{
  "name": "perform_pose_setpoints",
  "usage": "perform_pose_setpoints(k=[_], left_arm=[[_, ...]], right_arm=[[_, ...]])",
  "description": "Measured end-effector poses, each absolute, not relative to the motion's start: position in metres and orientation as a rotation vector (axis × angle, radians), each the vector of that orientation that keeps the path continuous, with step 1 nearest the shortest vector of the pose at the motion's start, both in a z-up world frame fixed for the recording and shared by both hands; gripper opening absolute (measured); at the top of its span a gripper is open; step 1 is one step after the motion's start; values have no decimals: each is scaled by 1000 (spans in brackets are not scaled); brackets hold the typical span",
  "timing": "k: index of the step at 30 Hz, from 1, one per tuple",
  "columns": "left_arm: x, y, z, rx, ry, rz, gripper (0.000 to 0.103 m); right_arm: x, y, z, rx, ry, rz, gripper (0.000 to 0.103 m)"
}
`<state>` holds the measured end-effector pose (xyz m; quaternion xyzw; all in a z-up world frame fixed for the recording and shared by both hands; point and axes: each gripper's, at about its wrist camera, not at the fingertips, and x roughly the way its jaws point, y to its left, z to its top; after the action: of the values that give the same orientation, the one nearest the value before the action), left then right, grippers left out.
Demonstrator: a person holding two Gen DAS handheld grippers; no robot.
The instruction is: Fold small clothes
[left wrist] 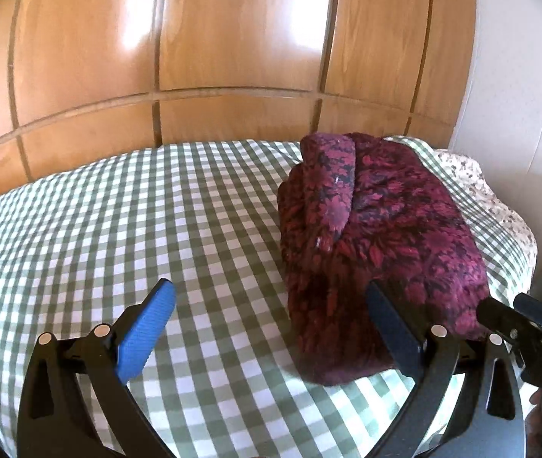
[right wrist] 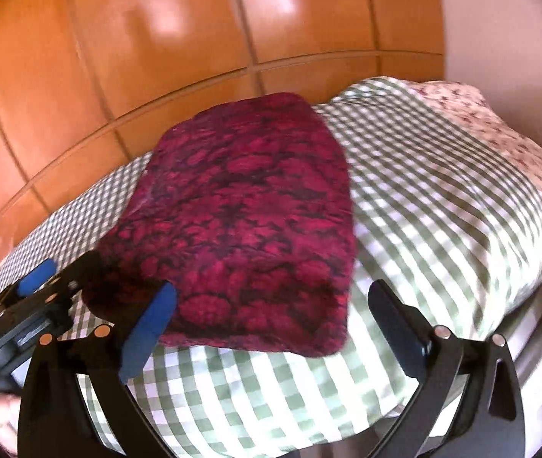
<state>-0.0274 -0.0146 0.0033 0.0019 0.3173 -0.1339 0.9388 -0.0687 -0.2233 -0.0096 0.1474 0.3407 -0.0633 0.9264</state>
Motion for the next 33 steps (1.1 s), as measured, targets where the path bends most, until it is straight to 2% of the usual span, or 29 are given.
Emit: perform_pose_setpoints(k=[11,33], left_arm=[[-55,-19,21,8,597,-242,99],[-64,-25,20,17,582,-178,99]], right_arm=[[-99,-198,10,193,572,-257,101],[-100,-190,-6,204,601,-273,101]])
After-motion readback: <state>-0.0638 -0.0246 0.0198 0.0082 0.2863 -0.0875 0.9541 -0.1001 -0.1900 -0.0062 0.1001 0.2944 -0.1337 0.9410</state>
